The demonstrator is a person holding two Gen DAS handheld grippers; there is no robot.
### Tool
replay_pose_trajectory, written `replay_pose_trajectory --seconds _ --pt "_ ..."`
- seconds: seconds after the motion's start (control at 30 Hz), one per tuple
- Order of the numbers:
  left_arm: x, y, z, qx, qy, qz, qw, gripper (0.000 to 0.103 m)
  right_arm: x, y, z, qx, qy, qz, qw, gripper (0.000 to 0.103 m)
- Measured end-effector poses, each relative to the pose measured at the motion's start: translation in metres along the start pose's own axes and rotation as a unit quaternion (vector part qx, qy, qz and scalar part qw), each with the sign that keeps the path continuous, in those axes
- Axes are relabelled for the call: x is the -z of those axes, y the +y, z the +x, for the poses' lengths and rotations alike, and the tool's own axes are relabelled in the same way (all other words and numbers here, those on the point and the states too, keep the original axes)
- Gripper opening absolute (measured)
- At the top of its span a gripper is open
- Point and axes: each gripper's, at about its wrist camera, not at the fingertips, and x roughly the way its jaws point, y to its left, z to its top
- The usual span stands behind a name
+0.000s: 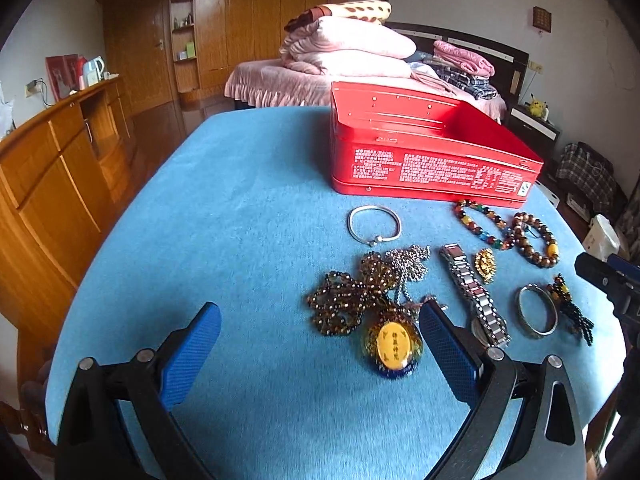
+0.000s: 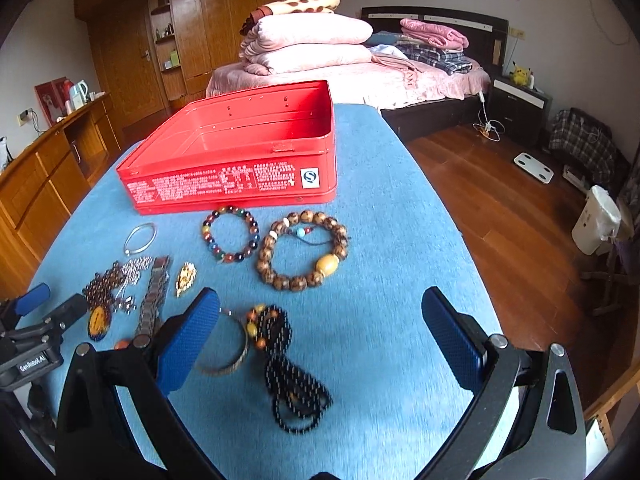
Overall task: Organize jewelry
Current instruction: 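Grasp the gold pendant necklace with the left tool while the right tool grasps the wooden bead bracelet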
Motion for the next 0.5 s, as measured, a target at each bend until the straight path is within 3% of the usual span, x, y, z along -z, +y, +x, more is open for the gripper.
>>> replay_pose_trajectory --seconds 0.17,0.4,0.5 --pt "-0.005 0.003 0.013 0.005 0.019 -0.001 0.9998 0.097 -0.013 0.000 0.021 -0.004 0.015 -0.003 1.000 0.098" --pt "-0.010 0.002 0.031 0.044 0.061 -0.005 0.9971 0.097 -0.024 -0.002 0.050 0.005 0.060 -0.014 0.998 0.098" --pt "-0.012 0.003 0.032 0.053 0.061 -0.005 0.9967 0.096 -0.027 -0.008 0.053 -0.009 0.067 -0.005 0.998 0.098"
